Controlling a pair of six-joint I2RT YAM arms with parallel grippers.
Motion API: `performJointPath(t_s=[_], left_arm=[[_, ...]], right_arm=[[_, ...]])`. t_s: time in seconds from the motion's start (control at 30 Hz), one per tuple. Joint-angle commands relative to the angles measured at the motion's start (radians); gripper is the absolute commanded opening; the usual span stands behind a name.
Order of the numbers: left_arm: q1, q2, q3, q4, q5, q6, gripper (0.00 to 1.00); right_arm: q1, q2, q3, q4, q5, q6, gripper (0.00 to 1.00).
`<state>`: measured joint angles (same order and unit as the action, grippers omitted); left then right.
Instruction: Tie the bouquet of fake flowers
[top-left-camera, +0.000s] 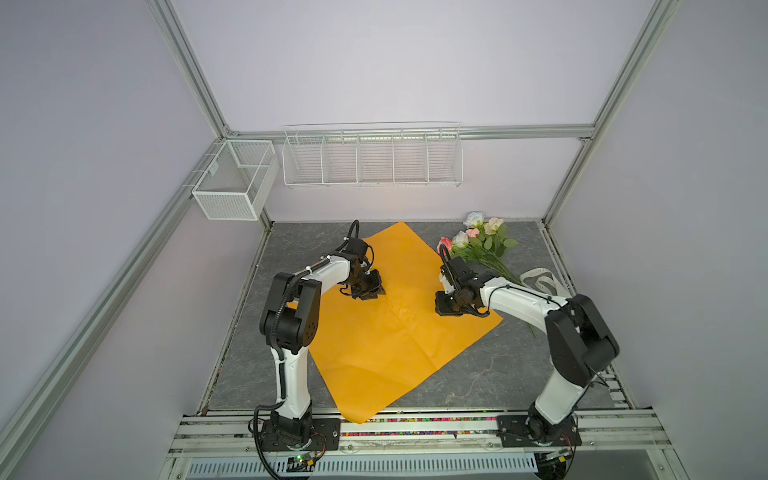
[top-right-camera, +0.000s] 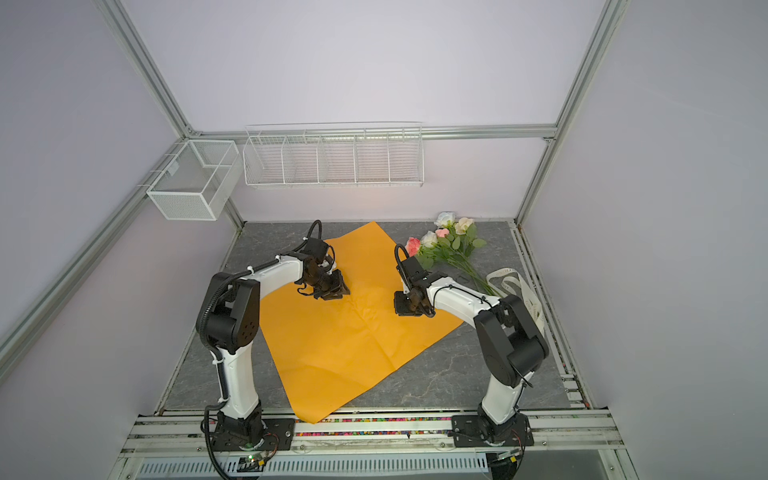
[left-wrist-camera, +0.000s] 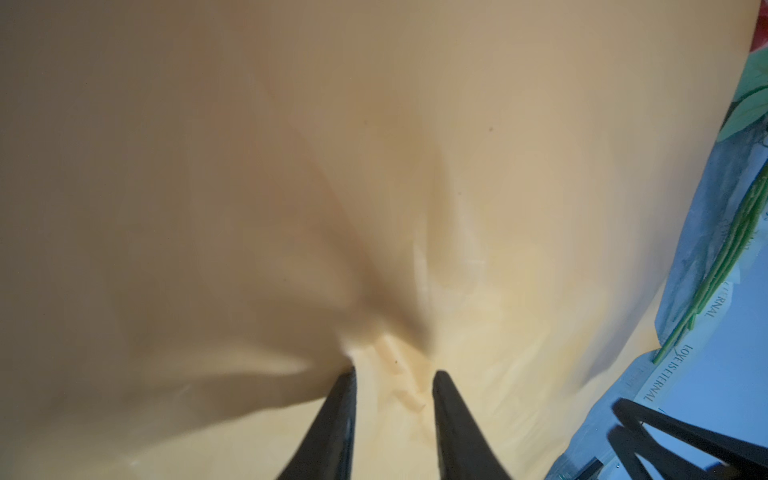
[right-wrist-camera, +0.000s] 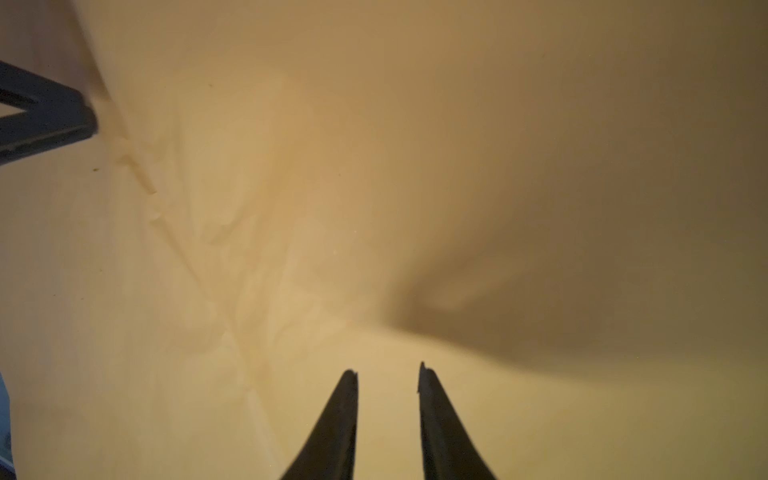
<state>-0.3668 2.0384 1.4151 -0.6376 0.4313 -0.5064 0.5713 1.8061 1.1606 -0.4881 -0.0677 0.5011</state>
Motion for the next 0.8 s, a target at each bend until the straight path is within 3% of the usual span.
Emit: performJointPath(t_s=[0.0, 0.43, 0.77], left_arm=[[-0.004, 0.022, 0.014, -0.001, -0.015, 0.002, 0.32], [0.002, 0.040, -0.047, 0.108, -0.043, -0.099, 0.32], [0.020, 0.090, 0.029, 0.094, -0.065, -0.116, 0.34]], right_arm=[[-0.004, 0.082, 0.076, 0.020, 0.018, -0.012, 0.24], [-0.094, 0.345, 0.283, -0.068, 0.069, -0.127, 0.20], [-0.131, 0.379, 0.315, -0.117, 0.133, -0.059, 0.20]])
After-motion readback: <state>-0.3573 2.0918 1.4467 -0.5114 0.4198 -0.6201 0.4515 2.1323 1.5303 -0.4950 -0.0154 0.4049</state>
